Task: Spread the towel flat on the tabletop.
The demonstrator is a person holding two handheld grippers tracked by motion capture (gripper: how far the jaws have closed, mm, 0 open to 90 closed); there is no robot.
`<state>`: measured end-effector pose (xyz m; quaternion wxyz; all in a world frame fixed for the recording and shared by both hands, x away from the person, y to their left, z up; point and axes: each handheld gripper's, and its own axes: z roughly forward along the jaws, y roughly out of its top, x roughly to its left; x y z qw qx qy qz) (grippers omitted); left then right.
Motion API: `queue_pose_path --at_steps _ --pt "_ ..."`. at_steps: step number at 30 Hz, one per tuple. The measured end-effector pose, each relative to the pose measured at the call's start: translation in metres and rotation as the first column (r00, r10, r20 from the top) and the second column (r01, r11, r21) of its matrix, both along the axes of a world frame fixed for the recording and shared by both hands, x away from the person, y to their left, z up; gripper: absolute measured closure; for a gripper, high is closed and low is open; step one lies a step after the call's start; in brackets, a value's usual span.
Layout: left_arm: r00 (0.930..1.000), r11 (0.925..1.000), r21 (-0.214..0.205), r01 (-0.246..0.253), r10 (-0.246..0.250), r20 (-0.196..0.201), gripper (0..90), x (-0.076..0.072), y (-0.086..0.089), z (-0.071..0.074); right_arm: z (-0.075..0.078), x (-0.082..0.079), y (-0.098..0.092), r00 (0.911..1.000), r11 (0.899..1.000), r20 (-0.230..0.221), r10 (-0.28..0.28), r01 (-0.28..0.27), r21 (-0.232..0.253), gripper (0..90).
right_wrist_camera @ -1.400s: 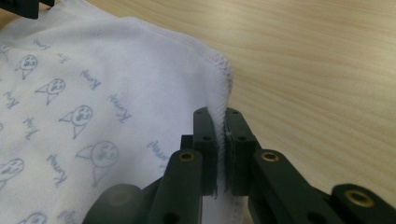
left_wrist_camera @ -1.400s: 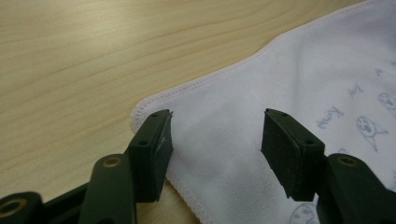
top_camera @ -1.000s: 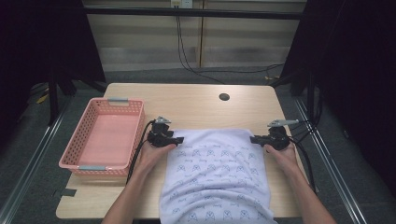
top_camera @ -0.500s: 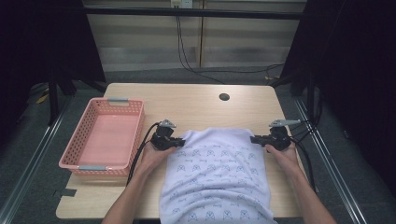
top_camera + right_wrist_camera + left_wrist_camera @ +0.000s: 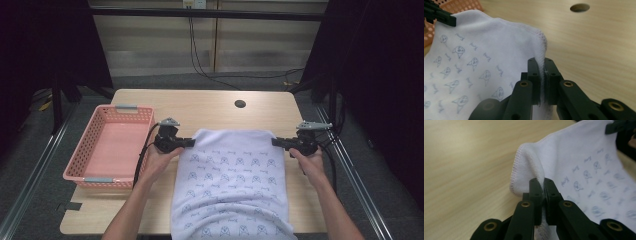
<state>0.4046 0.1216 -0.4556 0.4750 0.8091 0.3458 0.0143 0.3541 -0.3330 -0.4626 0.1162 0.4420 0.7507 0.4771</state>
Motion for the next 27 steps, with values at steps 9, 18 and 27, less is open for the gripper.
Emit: queue_pose_path --at_steps 9,18,27 --pt "0.9941 0.9976 -0.068 -0.009 0.017 0.107 86.9 0.014 0.01 0.057 0.054 0.008 -0.01 0.9945 0.999 0.103 -0.019 0.013 0.052 86.2" --pt "0.9825 0.9953 -0.092 -0.031 0.047 0.18 87.0 0.039 0.015 0.1 0.105 0.038 -0.012 0.9866 0.997 0.159 -0.038 0.027 0.071 86.4" --pt "0.9627 0.9873 -0.149 -0.056 0.093 0.254 87.0 0.057 0.016 0.145 0.158 0.063 -0.008 0.9689 0.991 0.229 -0.094 0.069 0.114 86.9"
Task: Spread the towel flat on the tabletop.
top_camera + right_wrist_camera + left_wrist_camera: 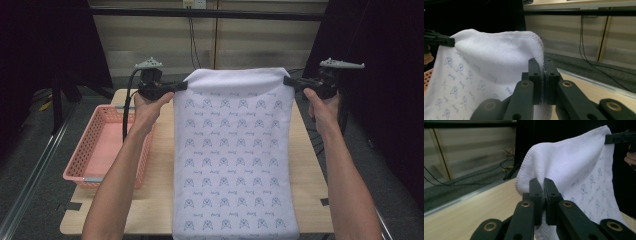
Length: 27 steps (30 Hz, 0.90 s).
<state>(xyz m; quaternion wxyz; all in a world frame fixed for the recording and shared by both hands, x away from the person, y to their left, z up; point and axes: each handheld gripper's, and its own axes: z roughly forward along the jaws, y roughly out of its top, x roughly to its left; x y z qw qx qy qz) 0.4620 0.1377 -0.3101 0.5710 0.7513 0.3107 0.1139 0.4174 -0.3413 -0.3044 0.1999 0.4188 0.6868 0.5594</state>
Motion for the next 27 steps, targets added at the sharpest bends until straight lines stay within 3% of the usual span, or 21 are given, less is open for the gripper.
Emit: queue_pose_path --at_steps 2,4,5,7,8,11,12,14,16,17,19,20,21,22,23,24,25,27 --pt "0.9999 1.0 0.002 0.003 -0.003 0.016 86.9 0.001 0.001 0.008 0.016 0.004 0.0 0.9998 1.0 0.018 -0.011 0.011 -0.006 86.9" --pt "0.9997 0.9999 0.004 0.01 -0.01 0.02 86.9 -0.002 0.002 0.015 0.02 0.004 0.0 0.9998 1.0 0.021 -0.004 0.004 0.001 86.8" --pt "0.9997 0.9996 0.024 0.015 -0.015 0.019 86.9 -0.007 0.003 0.011 0.022 0.002 0.001 0.9997 1.0 0.021 0.01 -0.01 0.021 86.9" --pt "0.9997 0.9992 0.035 0.018 -0.019 0.012 86.9 -0.011 0.003 0.006 0.02 0.0 0.002 0.9996 1.0 0.021 0.021 -0.021 0.015 86.9" --pt "0.9997 0.9983 0.053 0.023 -0.023 0.004 86.9 -0.014 0.004 0.002 0.016 -0.003 0.002 0.9995 0.999 0.016 0.029 -0.029 0.012 86.9" --pt "0.9982 0.9976 0.043 0.054 -0.053 -0.028 86.8 -0.036 0.008 -0.014 -0.009 -0.025 0.004 0.9972 0.997 -0.032 0.068 -0.068 -0.023 86.9" --pt "0.9982 0.9976 0.043 0.054 -0.053 -0.028 86.8 -0.036 0.008 -0.014 -0.009 -0.025 0.004 0.9972 0.997 -0.032 0.068 -0.068 -0.023 86.9" --pt "0.9966 0.9953 0.055 0.08 -0.079 -0.025 86.8 -0.051 0.008 -0.021 -0.017 -0.037 0.001 0.9956 0.996 -0.041 0.085 -0.085 -0.013 86.9" --pt "0.9953 0.9951 0.032 0.094 -0.093 -0.03 86.8 -0.067 0.009 -0.028 -0.023 -0.051 -0.002 0.992 0.994 -0.057 0.112 -0.112 0.004 87.0" --pt "0.9937 0.9942 0.025 0.105 -0.104 -0.041 86.8 -0.083 0.009 -0.037 -0.029 -0.067 -0.004 0.9875 0.991 -0.079 0.136 -0.137 0.004 87.0" --pt "0.9928 0.9937 0.018 0.111 -0.11 -0.049 86.8 -0.091 0.008 -0.042 -0.033 -0.075 -0.005 0.9852 0.989 -0.092 0.145 -0.146 -0.001 87.0" --pt "0.9901 0.992 0.007 0.126 -0.125 -0.064 86.8 -0.099 0.008 -0.048 -0.041 -0.094 -0.007 0.981 0.987 -0.115 0.156 -0.158 -0.01 87.0" --pt "0.989 0.9913 0.026 0.129 -0.126 -0.077 86.8 -0.107 0.006 -0.053 -0.041 -0.094 -0.007 0.981 0.987 -0.115 0.156 -0.158 -0.01 87.0" --pt "0.9878 0.9905 -0.006 0.137 -0.137 -0.073 86.9 -0.119 0.007 -0.06 -0.056 -0.116 -0.01 0.975 0.984 -0.136 0.176 -0.179 -0.009 87.0" --pt "0.9852 0.9889 -0.032 0.145 -0.147 -0.088 86.9 -0.125 0.008 -0.064 -0.056 -0.116 -0.01 0.975 0.984 -0.136 0.176 -0.179 -0.009 87.0" --pt "0.9859 0.9903 0.015 0.138 -0.136 -0.097 86.8 -0.134 0.007 -0.07 -0.062 -0.124 -0.011 0.9725 0.983 -0.143 0.184 -0.186 0.0 87.0" --pt "0.9853 0.989 0.036 0.144 -0.14 -0.098 86.9 -0.141 0.007 -0.074 -0.072 -0.136 -0.012 0.9677 0.981 -0.161 0.194 -0.196 0.001 87.0" --pt "0.9788 0.9866 0.027 0.161 -0.156 -0.133 86.8 -0.156 0.011 -0.083 -0.088 -0.153 -0.011 0.9608 0.978 -0.188 0.204 -0.207 0.004 87.0"
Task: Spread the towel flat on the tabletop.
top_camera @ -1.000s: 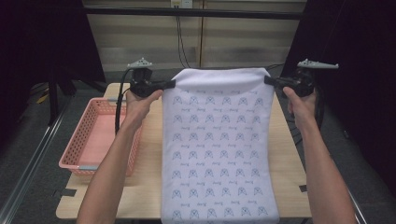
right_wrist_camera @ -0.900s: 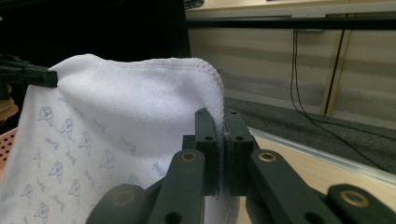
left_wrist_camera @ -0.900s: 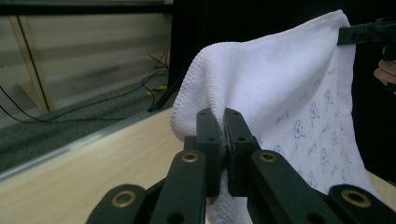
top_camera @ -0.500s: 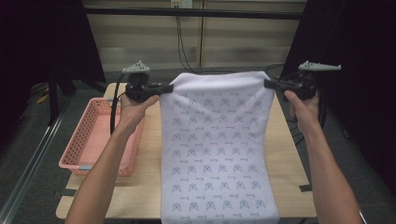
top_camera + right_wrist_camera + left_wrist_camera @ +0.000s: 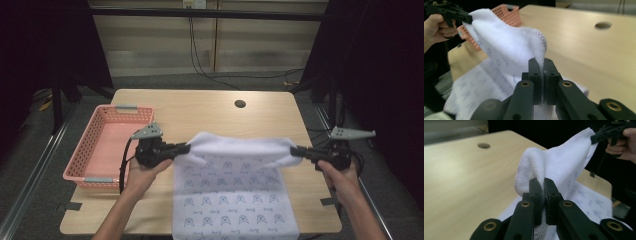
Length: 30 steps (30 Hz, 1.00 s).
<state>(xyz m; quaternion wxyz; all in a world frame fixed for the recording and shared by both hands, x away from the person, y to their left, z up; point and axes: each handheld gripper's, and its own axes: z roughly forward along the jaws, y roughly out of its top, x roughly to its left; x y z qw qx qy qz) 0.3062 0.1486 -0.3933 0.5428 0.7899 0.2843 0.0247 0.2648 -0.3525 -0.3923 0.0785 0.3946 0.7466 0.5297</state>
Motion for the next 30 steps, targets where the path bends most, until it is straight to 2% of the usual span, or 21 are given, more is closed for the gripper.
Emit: queue_pose_path --at_steps 1,2,3,4,5,6,7,9,11,12,13,14,15,16,17,19,20,23,26,28,30 --pt "0.9998 0.9999 0.001 0.012 -0.012 -0.016 86.8 -0.005 0.001 -0.004 -0.009 -0.01 0.001 0.9998 1.0 -0.021 0.003 -0.003 0.002 87.0" --pt "0.9994 0.9996 0.021 0.021 -0.021 -0.028 86.8 -0.012 0.002 -0.009 -0.014 -0.016 0.003 0.9993 1.0 -0.037 0.009 -0.009 -0.002 87.0" --pt "0.9994 0.9976 0.064 0.026 -0.024 -0.026 86.8 -0.021 0.003 -0.015 -0.021 -0.024 0.005 0.9987 1.0 -0.048 0.016 -0.017 -0.014 87.0" --pt "0.9987 0.9963 0.077 0.038 -0.035 -0.037 86.8 -0.026 0.003 -0.02 -0.026 -0.032 0.007 0.9975 0.999 -0.066 0.023 -0.025 -0.035 87.0" --pt "0.9966 0.996 0.076 0.047 -0.041 -0.072 86.6 -0.033 0.006 -0.028 -0.037 -0.045 0.009 0.9944 0.998 -0.102 0.025 -0.03 -0.049 87.0" --pt "0.9944 0.9954 0.083 0.048 -0.04 -0.098 86.6 -0.04 0.008 -0.035 -0.037 -0.045 0.009 0.9944 0.998 -0.102 0.025 -0.03 -0.049 87.0" --pt "0.9911 0.993 0.101 0.062 -0.049 -0.124 86.6 -0.046 0.009 -0.043 -0.044 -0.051 0.011 0.9919 0.998 -0.124 0.027 -0.034 -0.047 87.0" --pt "0.9871 0.9885 0.126 0.083 -0.064 -0.147 86.4 -0.059 0.01 -0.058 -0.054 -0.06 0.014 0.9851 0.997 -0.169 0.032 -0.044 -0.07 87.0" --pt "0.9803 0.9859 0.135 0.099 -0.073 -0.184 86.3 -0.065 0.01 -0.07 -0.067 -0.067 0.019 0.9767 0.992 -0.212 0.031 -0.056 -0.112 87.0" --pt "0.978 0.986 0.138 0.094 -0.066 -0.198 86.3 -0.067 0.01 -0.077 -0.067 -0.067 0.019 0.9767 0.992 -0.212 0.031 -0.056 -0.112 87.0" --pt "0.9791 0.9831 0.159 0.091 -0.059 -0.195 86.3 -0.069 0.009 -0.082 -0.07 -0.066 0.019 0.9745 0.993 -0.223 0.028 -0.052 -0.104 86.8" --pt "0.977 0.9789 0.176 0.105 -0.068 -0.202 86.4 -0.069 0.008 -0.084 -0.075 -0.065 0.019 0.9723 0.994 -0.231 0.032 -0.056 -0.096 86.4" --pt "0.9791 0.9795 0.175 0.1 -0.066 -0.192 86.5 -0.069 0.007 -0.083 -0.082 -0.063 0.024 0.9643 0.989 -0.263 0.031 -0.068 -0.132 86.5" --pt "0.9791 0.9809 0.171 0.092 -0.058 -0.195 86.5 -0.068 0.007 -0.083 -0.082 -0.063 0.024 0.9643 0.989 -0.263 0.031 -0.068 -0.132 86.5" --pt "0.9759 0.9812 0.173 0.085 -0.047 -0.213 86.5 -0.066 0.006 -0.085 -0.083 -0.063 0.025 0.9626 0.986 -0.269 0.033 -0.075 -0.148 86.5" --pt "0.9767 0.971 0.224 0.084 -0.036 -0.212 86.7 -0.064 0.002 -0.091 -0.086 -0.062 0.029 0.962 0.981 -0.269 0.044 -0.092 -0.169 86.5" --pt "0.9743 0.9678 0.234 0.093 -0.041 -0.221 86.7 -0.064 0.001 -0.094 -0.09 -0.061 0.032 0.9573 0.976 -0.285 0.047 -0.104 -0.189 86.5" --pt "0.9735 0.959 0.262 0.107 -0.047 -0.224 86.7 -0.062 -0.003 -0.097 -0.093 -0.059 0.033 0.9552 0.971 -0.292 0.047 -0.113 -0.211 86.5" --pt "0.972 0.9582 0.262 0.116 -0.055 -0.228 86.6 -0.058 -0.002 -0.098 -0.098 -0.057 0.036 0.947 0.961 -0.318 0.049 -0.131 -0.242 86.3" --pt "0.9732 0.9584 0.265 0.107 -0.046 -0.225 86.6 -0.056 -0.002 -0.099 -0.1 -0.054 0.037 0.9433 0.959 -0.328 0.049 -0.136 -0.248 86.4" --pt "0.9746 0.9555 0.276 0.104 -0.043 -0.22 86.6 -0.056 -0.003 -0.1 -0.1 -0.053 0.037 0.9435 0.958 -0.328 0.047 -0.136 -0.253 86.6"
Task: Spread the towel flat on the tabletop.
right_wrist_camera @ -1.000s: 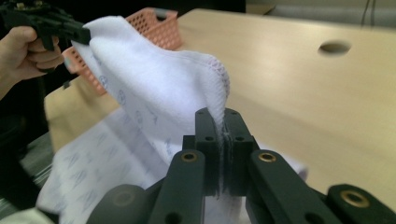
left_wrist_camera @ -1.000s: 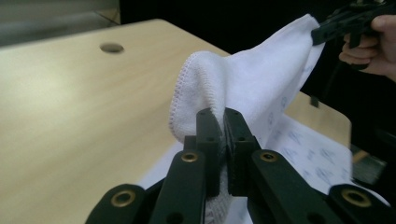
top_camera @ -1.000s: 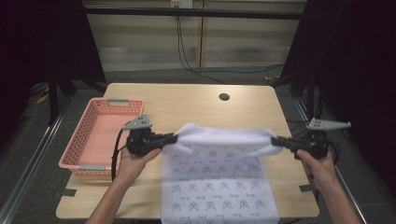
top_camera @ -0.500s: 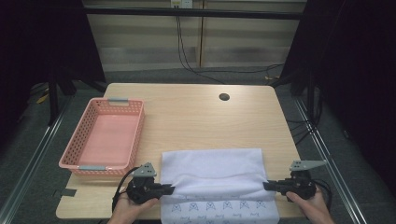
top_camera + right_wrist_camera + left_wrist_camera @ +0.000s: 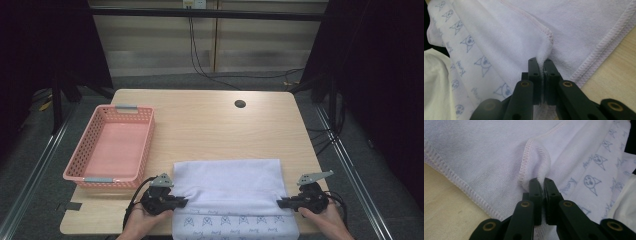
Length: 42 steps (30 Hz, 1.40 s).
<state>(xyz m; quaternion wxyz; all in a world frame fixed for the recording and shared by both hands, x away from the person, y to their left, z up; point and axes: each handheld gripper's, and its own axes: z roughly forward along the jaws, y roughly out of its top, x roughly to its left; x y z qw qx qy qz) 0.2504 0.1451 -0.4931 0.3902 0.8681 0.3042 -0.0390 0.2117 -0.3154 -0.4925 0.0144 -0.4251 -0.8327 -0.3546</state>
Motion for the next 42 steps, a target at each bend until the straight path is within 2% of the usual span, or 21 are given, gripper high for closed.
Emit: queue_pose_path --at_steps 3,5,8,12,14,15,17,20,21,23,25,26,28,30,32,33,35,37,38,40,42 --pt "0.9998 0.9999 -0.004 0.016 -0.016 0.01 86.7 0.004 -0.001 -0.002 -0.001 0.001 0.0 0.9999 1.0 0.006 -0.009 0.009 0.008 86.8" --pt "1.0 1.0 -0.006 0.0 0.0 0.001 86.8 0.01 -0.002 -0.002 -0.002 0.004 0.0 0.9998 1.0 0.005 -0.019 0.019 0.011 86.9" --pt "0.9999 0.9999 0.004 -0.014 0.014 0.009 87.0 0.022 -0.005 -0.002 -0.002 0.009 -0.001 0.9993 0.999 0.011 -0.035 0.035 0.005 87.0" --pt "0.9984 0.9989 0.031 -0.034 0.033 0.047 87.1 0.043 -0.015 -0.001 -0.002 0.015 -0.002 0.9982 0.999 0.024 -0.054 0.054 0.0 87.0" --pt "0.998 0.9985 0.042 -0.036 0.034 0.053 87.1 0.049 -0.017 0.0 -0.002 0.022 -0.004 0.9978 0.998 0.022 -0.062 0.062 0.001 87.0" --pt "0.9974 0.998 0.045 -0.044 0.042 0.059 87.2 0.054 -0.019 -0.001 -0.003 0.029 -0.005 0.997 0.997 0.022 -0.074 0.074 0.006 87.0" --pt "0.9976 0.9978 0.044 -0.05 0.048 0.05 87.1 0.064 -0.02 -0.001 -0.003 0.034 -0.006 0.9965 0.997 0.021 -0.081 0.081 0.004 87.0" --pt "0.9965 0.9969 0.02 -0.076 0.075 0.038 87.2 0.078 -0.021 -0.003 -0.003 0.053 -0.008 0.9947 0.995 0.027 -0.099 0.099 0.004 87.1" --pt "0.9966 0.9969 0.029 -0.073 0.072 0.04 87.2 0.082 -0.021 -0.003 -0.003 0.053 -0.008 0.9947 0.995 0.027 -0.099 0.099 0.004 87.1" --pt "0.9947 0.9962 0.049 -0.072 0.068 0.078 87.1 0.088 -0.025 -0.002 -0.004 0.063 -0.009 0.9942 0.995 0.031 -0.103 0.103 0.007 87.0" --pt "0.9943 0.9954 0.043 -0.086 0.083 0.068 87.2 0.098 -0.026 -0.002 -0.004 0.08 -0.01 0.9941 0.995 0.033 -0.104 0.104 -0.001 87.0" --pt "0.9931 0.9944 0.046 -0.095 0.092 0.074 87.2 0.102 -0.026 -0.003 -0.004 0.08 -0.01 0.9941 0.995 0.033 -0.104 0.104 -0.001 87.0" --pt "0.9916 0.9929 0.041 -0.112 0.109 0.07 87.2 0.112 -0.029 -0.003 -0.004 0.091 -0.01 0.9938 0.994 0.038 -0.105 0.105 -0.007 87.0" --pt "0.9887 0.9901 0.049 -0.132 0.128 0.078 87.2 0.121 -0.032 -0.003 -0.005 0.105 -0.011 0.9911 0.992 0.044 -0.125 0.126 -0.007 87.0" --pt "0.9866 0.9876 0.06 -0.145 0.14 0.084 87.2 0.13 -0.034 -0.003 -0.005 0.109 -0.011 0.99 0.991 0.047 -0.133 0.134 -0.01 87.1" --pt "0.9844 0.9854 0.065 -0.158 0.152 0.089 87.2 0.137 -0.036 -0.003 -0.005 0.118 -0.011 0.9882 0.989 0.05 -0.145 0.145 -0.011 87.0" --pt "0.9747 0.9796 0.06 -0.192 0.183 0.128 87.2 0.143 -0.041 -0.005 -0.006 0.121 -0.011 0.9877 0.989 0.054 -0.147 0.148 -0.011 87.0" --pt "0.9719 0.9764 0.033 -0.213 0.208 0.11 87.4 0.152 -0.042 -0.007 -0.006 0.133 -0.01 0.9867 0.989 0.072 -0.146 0.148 -0.025 86.9" --pt "0.9714 0.9754 0.024 -0.219 0.216 0.099 87.4 0.158 -0.042 -0.007 -0.006 0.133 -0.01 0.9867 0.989 0.072 -0.146 0.148 -0.025 86.9" --pt "0.9721 0.9746 0.03 -0.222 0.219 0.085 87.4 0.171 -0.043 -0.007 -0.005 0.142 -0.011 0.984 0.986 0.074 -0.162 0.165 -0.039 86.9" --pt "0.9701 0.9727 0.027 -0.23 0.227 0.085 87.4 0.178 -0.044 -0.007 -0.005 0.151 -0.011 0.9813 0.983 0.078 -0.176 0.18 -0.042 86.9"
